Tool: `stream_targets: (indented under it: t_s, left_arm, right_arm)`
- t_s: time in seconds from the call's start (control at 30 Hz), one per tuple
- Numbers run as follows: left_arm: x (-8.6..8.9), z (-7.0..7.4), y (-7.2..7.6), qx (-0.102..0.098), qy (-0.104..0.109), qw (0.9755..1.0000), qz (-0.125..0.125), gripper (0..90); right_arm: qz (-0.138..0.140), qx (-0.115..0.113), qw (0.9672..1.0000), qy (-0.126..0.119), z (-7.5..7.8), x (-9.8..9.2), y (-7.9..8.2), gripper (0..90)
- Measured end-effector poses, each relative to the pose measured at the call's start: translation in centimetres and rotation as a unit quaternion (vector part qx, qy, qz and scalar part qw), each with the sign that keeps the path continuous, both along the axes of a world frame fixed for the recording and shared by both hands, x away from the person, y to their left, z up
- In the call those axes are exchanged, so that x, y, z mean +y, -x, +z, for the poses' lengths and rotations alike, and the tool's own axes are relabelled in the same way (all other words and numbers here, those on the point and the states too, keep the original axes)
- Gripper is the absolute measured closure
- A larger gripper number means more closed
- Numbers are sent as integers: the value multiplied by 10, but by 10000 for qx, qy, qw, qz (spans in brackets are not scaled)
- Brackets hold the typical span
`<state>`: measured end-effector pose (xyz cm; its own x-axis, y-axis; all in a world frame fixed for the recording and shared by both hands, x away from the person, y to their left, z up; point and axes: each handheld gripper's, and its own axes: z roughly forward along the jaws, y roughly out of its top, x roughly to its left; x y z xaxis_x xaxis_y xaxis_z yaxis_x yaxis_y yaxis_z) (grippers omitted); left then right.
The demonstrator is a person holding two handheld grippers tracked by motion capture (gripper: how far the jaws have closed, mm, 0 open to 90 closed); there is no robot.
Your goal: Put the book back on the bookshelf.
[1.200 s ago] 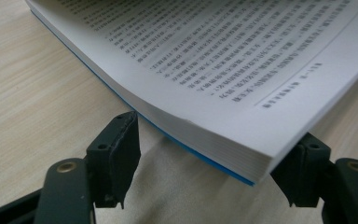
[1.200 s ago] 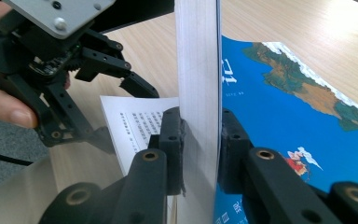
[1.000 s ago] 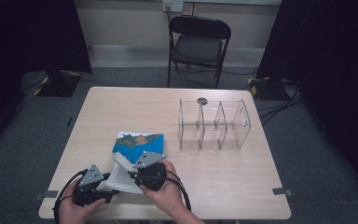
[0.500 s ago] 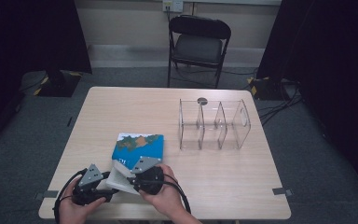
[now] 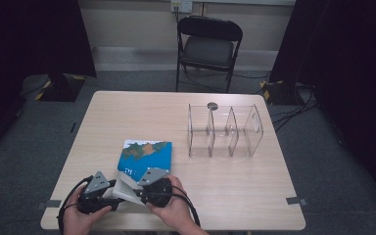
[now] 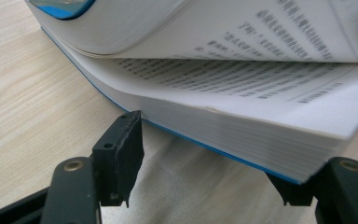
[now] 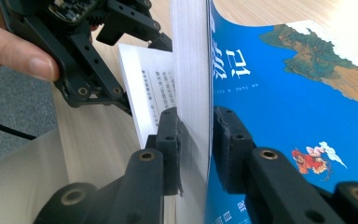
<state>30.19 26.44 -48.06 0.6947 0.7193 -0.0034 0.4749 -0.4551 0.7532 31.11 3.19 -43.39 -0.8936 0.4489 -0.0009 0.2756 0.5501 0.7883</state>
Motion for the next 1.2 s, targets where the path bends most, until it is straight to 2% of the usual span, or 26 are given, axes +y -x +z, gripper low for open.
stream_targets:
  t_s: [0.13,0.33,0.63,0.67,0.7,0.83,1.07,1.2]
  left_arm:
    - [1,-4,-4,127,65,9999,-8,314]
    - [-1,-13,-6,223,-151,9996,-14,303]
    - [0,-17,-8,161,-118,9998,-52,279]
    - [0,-18,-7,137,-65,9999,-45,269]
    - [1,-20,-7,18,-8,10000,-54,251]
    - [0,-20,-6,50,-17,10000,-46,223]
    - [-5,-22,-12,194,-196,9996,-100,19]
    - [-5,-22,-13,191,-209,9995,-131,13]
  right_arm:
    - [-18,29,10000,-26,2,-1,0,737]
    - [25,-1,10000,29,-3,0,1,736]
    - [22,26,10000,3,-4,-1,1,736]
    - [5,38,10000,10,-4,-1,2,736]
    - [35,4,10000,9,-5,-1,1,736]
    - [16,26,10000,3,-5,-1,2,736]
    - [25,36,10000,27,-6,-2,2,736]
    - [20,57,10000,18,-5,-3,2,736]
